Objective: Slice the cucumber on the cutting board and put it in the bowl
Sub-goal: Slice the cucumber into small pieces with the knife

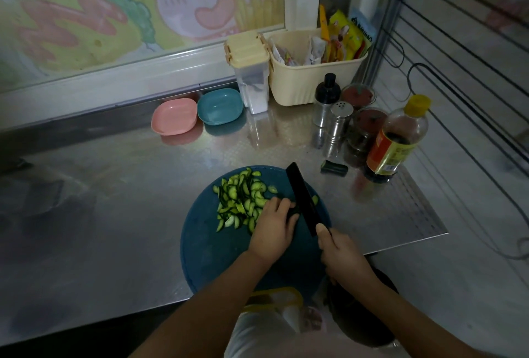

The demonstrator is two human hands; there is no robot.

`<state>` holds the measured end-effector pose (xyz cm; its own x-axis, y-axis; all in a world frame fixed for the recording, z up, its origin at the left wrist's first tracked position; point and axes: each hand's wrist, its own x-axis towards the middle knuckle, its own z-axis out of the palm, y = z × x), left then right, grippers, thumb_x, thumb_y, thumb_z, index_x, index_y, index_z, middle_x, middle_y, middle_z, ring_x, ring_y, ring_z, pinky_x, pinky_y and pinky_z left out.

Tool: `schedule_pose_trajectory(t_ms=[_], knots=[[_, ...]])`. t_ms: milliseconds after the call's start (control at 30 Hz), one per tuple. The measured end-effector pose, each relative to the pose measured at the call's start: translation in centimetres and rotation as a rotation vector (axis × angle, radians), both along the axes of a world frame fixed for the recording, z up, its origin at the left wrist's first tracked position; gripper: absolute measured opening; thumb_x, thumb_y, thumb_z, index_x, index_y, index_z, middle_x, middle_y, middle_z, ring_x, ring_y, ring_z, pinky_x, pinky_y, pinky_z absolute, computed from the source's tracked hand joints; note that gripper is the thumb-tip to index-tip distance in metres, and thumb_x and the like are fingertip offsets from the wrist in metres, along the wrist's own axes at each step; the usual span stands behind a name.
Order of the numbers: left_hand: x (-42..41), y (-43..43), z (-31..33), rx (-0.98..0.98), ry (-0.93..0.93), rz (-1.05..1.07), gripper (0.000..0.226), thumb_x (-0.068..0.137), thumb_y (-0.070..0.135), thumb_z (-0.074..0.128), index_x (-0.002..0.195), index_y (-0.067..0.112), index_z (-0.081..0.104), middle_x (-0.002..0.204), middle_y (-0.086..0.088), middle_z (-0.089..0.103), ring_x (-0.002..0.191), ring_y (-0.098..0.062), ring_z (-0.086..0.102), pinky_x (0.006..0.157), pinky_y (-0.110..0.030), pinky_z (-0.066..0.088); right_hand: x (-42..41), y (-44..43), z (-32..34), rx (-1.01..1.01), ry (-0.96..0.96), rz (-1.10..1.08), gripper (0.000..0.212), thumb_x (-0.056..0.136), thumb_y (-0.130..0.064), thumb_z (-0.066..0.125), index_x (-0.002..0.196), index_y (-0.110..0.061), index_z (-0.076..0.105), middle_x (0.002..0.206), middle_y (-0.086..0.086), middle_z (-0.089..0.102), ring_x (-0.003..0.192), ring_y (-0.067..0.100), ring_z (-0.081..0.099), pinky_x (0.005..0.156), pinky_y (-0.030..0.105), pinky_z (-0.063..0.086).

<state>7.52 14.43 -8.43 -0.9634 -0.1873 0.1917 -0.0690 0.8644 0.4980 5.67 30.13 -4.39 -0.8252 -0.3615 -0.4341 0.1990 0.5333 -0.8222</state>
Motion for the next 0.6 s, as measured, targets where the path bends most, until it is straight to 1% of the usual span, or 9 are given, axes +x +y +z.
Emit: schedule_pose_trajectory(t_ms=[167, 267, 433, 467, 533, 600], knots=[[0.02, 0.1, 0.05, -0.009, 0.001, 0.008, 0.014, 0.09, 0.017, 0.058, 0.101, 0.009, 0.056, 0.095, -0.01, 0.053, 0.088, -0.024, 0.051, 0.074, -0.026, 0.036, 0.13, 0.17, 0.19, -0.016, -0.018, -0.009, 0.043, 0.098, -0.043, 0.036, 0.064, -0.017, 0.043, 0.048, -0.006, 0.038, 0.042, 0.007, 0.037, 0.05, 0.028, 0.03], [0.02, 0.12, -0.03, 0.007, 0.002, 0.012, 0.014, 0.09, 0.016, 0.059, 0.1, 0.007, 0.056, 0.095, -0.01, 0.053, 0.088, -0.024, 0.052, 0.074, -0.025, 0.036, 0.3, 0.16, 0.27, 0.007, 0.013, 0.022, 0.043, 0.099, -0.042, 0.035, 0.065, -0.017, 0.042, 0.05, -0.004, 0.039, 0.044, 0.009, 0.038, 0.051, 0.028, 0.031], [-0.02, 0.02, 0.07, -0.001, 0.005, 0.0, 0.013, 0.091, 0.016, 0.057, 0.101, 0.008, 0.056, 0.095, -0.01, 0.052, 0.088, -0.024, 0.051, 0.073, -0.032, 0.042, 0.27, 0.11, 0.56, 0.041, 0.046, 0.058, 0.042, 0.099, -0.041, 0.033, 0.068, -0.015, 0.043, 0.055, -0.001, 0.042, 0.051, 0.013, 0.042, 0.053, 0.029, 0.033], [0.02, 0.07, 0.04, -0.011, 0.006, -0.004, 0.013, 0.091, 0.016, 0.057, 0.101, 0.008, 0.056, 0.094, -0.011, 0.052, 0.087, -0.025, 0.051, 0.072, -0.034, 0.043, 0.33, 0.1, 0.62, 0.055, 0.069, 0.069, 0.041, 0.1, -0.041, 0.033, 0.068, -0.016, 0.043, 0.056, -0.001, 0.044, 0.052, 0.013, 0.044, 0.053, 0.028, 0.033], [0.09, 0.14, -0.02, -0.023, 0.012, -0.009, 0.012, 0.09, 0.015, 0.058, 0.099, 0.009, 0.056, 0.092, -0.01, 0.052, 0.084, -0.024, 0.051, 0.07, -0.033, 0.044, 0.64, 0.05, 0.62, 0.096, 0.13, 0.095, 0.04, 0.1, -0.039, 0.032, 0.068, -0.017, 0.043, 0.058, -0.001, 0.046, 0.055, 0.012, 0.046, 0.05, 0.02, 0.031], [0.07, 0.15, -0.02, -0.022, 0.013, -0.007, 0.011, 0.089, 0.015, 0.058, 0.098, 0.009, 0.056, 0.091, -0.01, 0.052, 0.083, -0.024, 0.051, 0.07, -0.029, 0.04, 0.92, -0.08, 0.58, 0.126, 0.173, 0.101, 0.038, 0.1, -0.037, 0.033, 0.068, -0.017, 0.041, 0.059, 0.0, 0.046, 0.054, 0.011, 0.046, 0.048, 0.021, 0.033]])
